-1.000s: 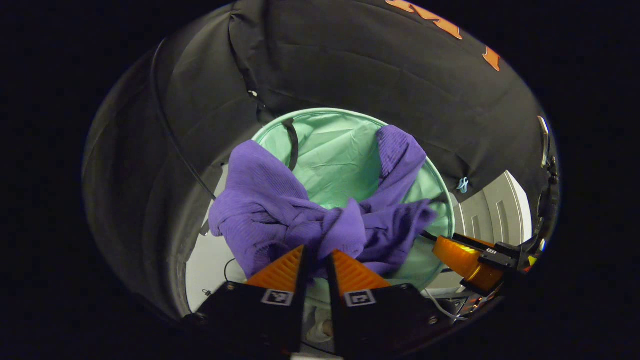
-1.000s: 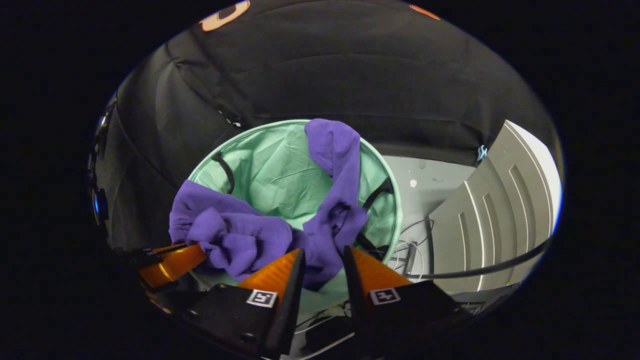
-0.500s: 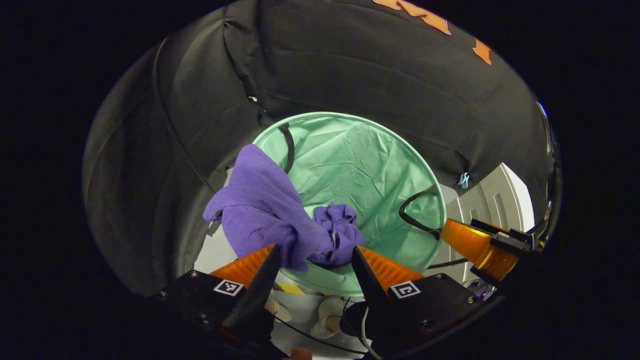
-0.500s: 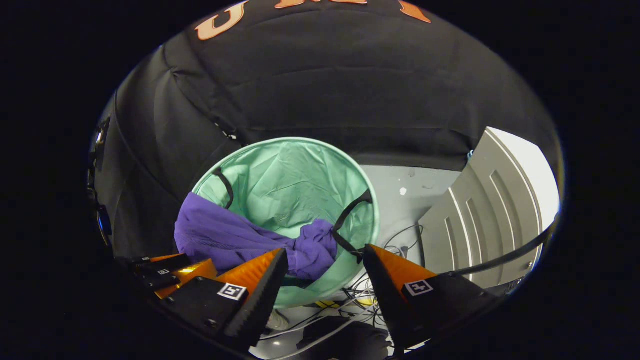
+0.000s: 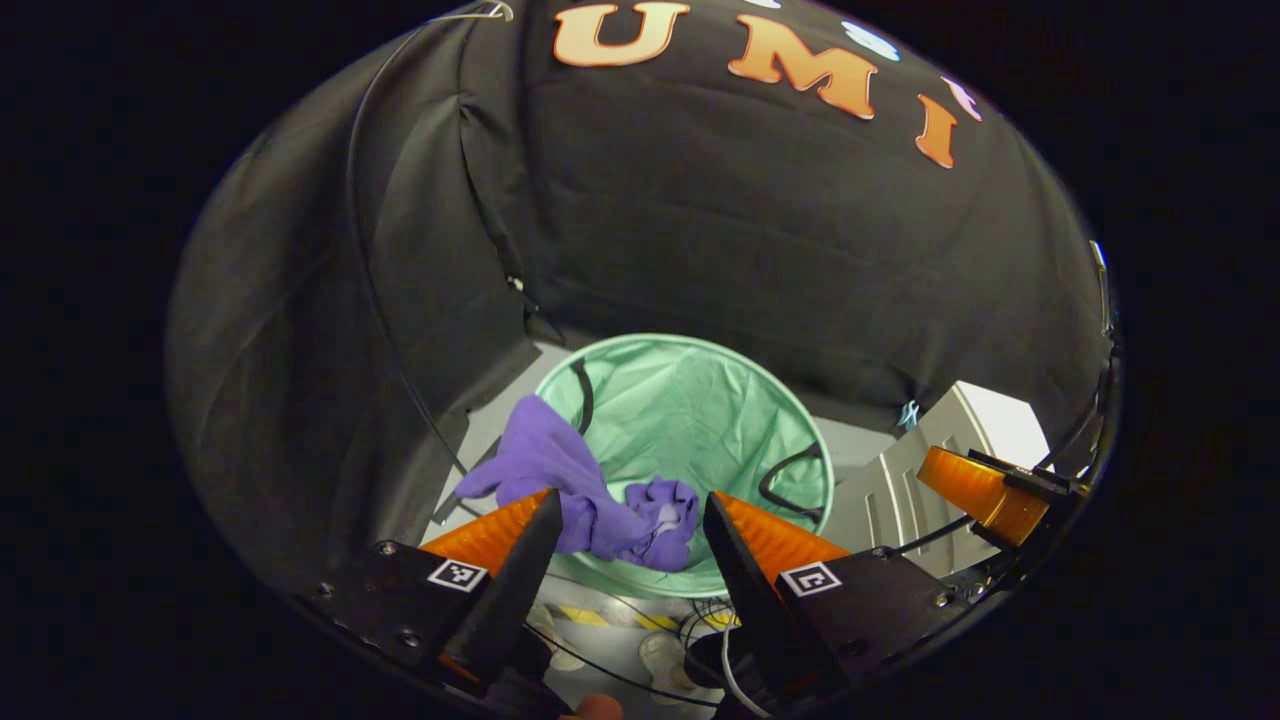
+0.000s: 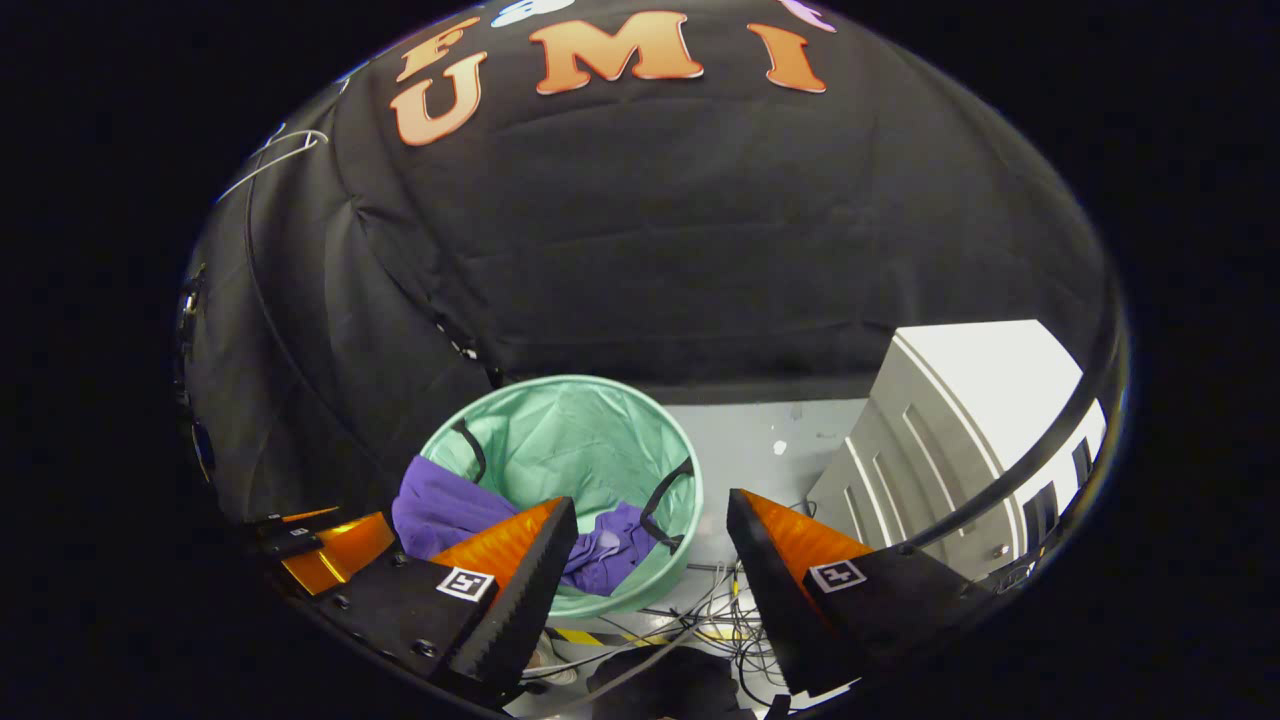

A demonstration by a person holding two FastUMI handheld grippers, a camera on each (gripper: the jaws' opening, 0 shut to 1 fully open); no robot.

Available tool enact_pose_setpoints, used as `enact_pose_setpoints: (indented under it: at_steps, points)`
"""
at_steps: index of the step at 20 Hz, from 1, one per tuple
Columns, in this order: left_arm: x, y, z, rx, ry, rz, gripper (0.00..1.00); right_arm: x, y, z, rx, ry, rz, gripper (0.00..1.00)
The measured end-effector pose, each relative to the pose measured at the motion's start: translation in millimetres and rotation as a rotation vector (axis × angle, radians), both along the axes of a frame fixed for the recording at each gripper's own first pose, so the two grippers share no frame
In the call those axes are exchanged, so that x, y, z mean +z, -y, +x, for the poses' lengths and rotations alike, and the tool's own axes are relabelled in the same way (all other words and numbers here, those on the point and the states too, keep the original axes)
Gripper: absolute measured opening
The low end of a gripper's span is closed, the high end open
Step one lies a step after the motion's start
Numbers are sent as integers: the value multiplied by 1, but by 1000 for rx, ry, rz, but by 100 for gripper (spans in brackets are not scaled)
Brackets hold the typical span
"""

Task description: Grasp the clothes on the hanger with both hands and then place them into the laundry hamper below.

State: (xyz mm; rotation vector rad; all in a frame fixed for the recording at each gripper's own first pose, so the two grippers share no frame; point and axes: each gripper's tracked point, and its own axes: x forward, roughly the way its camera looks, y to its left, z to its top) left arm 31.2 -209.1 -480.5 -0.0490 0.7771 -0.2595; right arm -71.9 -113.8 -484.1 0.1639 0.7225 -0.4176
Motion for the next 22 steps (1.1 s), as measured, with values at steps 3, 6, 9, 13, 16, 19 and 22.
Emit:
enact_pose_setpoints:
  at_steps: [3,6,9,13,16,19,22]
  points:
    - [54,-6,2,-5,119,-19,92,48,6,-7,-10,86,-41,98]
    - [106,-14,2,-2,225,-59,92,97,8,-19,-15,160,-76,98]
    - [163,-19,-9,-5,336,-100,91,140,8,-25,-17,239,-110,98]
    - [236,-33,-37,-14,478,-158,91,199,-1,-38,-5,342,-157,98]
    - [277,-43,-58,-9,579,-151,93,235,-15,-53,23,393,-204,98]
    - [309,-59,-65,21,643,-184,93,255,-33,-48,53,435,-220,89]
    - [330,-78,-77,54,702,-197,93,270,-40,-56,63,464,-229,89]
